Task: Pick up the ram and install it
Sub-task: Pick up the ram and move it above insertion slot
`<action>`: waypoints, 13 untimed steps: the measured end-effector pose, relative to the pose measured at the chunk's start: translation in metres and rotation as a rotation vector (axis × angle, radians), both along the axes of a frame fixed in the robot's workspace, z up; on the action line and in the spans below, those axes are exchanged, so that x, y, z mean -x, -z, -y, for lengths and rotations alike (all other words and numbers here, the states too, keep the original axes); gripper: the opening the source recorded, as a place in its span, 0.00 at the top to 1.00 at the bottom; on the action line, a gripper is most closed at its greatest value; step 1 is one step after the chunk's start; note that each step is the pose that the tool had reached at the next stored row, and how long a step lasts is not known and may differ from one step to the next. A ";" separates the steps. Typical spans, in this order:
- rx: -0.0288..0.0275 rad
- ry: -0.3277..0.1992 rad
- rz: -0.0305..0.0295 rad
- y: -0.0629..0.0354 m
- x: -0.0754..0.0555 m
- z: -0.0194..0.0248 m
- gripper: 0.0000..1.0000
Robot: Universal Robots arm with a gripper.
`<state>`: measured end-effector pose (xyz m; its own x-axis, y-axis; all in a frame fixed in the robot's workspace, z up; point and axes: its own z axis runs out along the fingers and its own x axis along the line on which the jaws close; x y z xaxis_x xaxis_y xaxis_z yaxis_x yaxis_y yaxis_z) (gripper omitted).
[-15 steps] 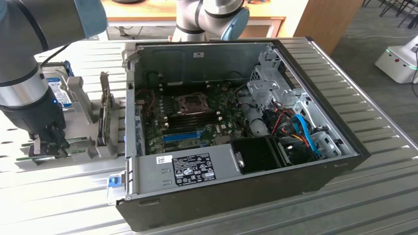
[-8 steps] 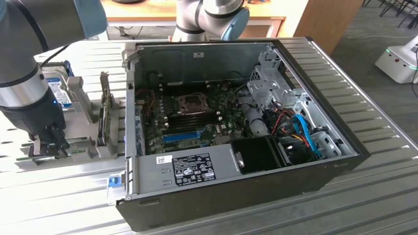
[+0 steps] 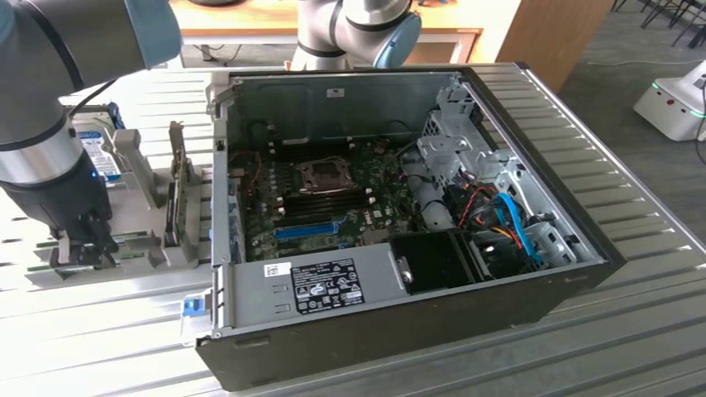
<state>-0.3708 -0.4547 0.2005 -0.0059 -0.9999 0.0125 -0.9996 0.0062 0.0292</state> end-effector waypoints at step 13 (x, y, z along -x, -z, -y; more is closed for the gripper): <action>0.0000 0.000 0.0001 0.0030 0.000 0.0000 0.70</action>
<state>-0.3708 -0.4547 0.1975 -0.0059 -0.9999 0.0124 -0.9996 0.0062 0.0291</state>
